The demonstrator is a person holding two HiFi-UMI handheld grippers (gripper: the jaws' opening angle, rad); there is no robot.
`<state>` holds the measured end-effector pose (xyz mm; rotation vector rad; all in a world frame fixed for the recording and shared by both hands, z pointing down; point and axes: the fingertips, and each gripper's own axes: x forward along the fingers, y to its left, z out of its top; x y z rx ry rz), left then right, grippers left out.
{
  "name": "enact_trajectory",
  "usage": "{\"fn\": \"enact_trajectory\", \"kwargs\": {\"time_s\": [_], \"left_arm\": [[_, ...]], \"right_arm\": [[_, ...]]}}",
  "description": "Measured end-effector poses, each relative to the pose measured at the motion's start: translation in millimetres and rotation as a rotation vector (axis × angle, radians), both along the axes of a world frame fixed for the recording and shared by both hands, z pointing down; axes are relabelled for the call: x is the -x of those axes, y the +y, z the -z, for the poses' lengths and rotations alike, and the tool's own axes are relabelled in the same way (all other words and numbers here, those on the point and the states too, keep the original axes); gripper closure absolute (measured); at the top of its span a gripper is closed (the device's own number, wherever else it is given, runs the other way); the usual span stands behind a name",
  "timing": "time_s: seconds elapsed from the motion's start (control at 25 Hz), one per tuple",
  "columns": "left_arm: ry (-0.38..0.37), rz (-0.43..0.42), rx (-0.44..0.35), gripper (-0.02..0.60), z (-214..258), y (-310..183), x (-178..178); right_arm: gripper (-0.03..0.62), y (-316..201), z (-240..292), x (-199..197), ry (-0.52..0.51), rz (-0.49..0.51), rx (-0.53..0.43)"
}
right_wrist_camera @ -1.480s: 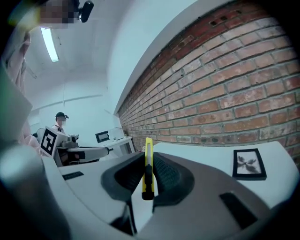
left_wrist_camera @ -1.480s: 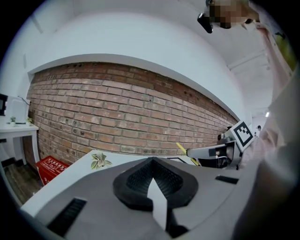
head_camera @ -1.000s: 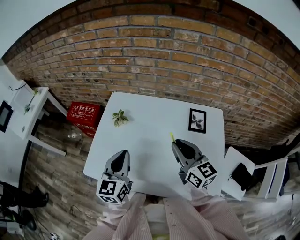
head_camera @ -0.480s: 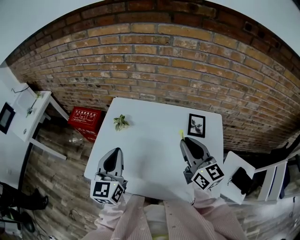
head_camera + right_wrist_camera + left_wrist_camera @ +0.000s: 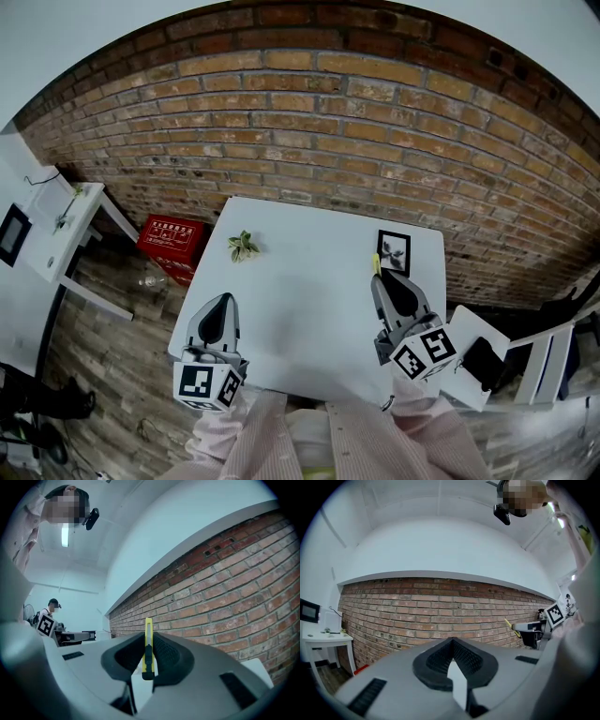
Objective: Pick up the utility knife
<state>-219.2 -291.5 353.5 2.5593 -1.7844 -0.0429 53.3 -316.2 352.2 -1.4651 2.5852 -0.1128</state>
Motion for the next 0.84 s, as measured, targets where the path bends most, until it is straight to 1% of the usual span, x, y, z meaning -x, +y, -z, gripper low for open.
{"fn": "enact_trajectory", "kwargs": {"time_s": [0.16, 0.52, 0.84], "left_arm": [[-0.022, 0.012, 0.003, 0.589, 0.4, 0.0, 3.3], [-0.034, 0.022, 0.013, 0.589, -3.6, 0.9, 4.9], [-0.046, 0.024, 0.021, 0.590, -6.2, -1.0, 2.9]], "right_arm": [[0.537, -0.3, 1.3, -0.1, 0.009, -0.006, -0.005], [0.537, -2.2, 1.0, -2.2, 0.023, -0.014, -0.010], [0.538, -4.9, -4.3, -2.3, 0.047, -0.012, 0.007]]}}
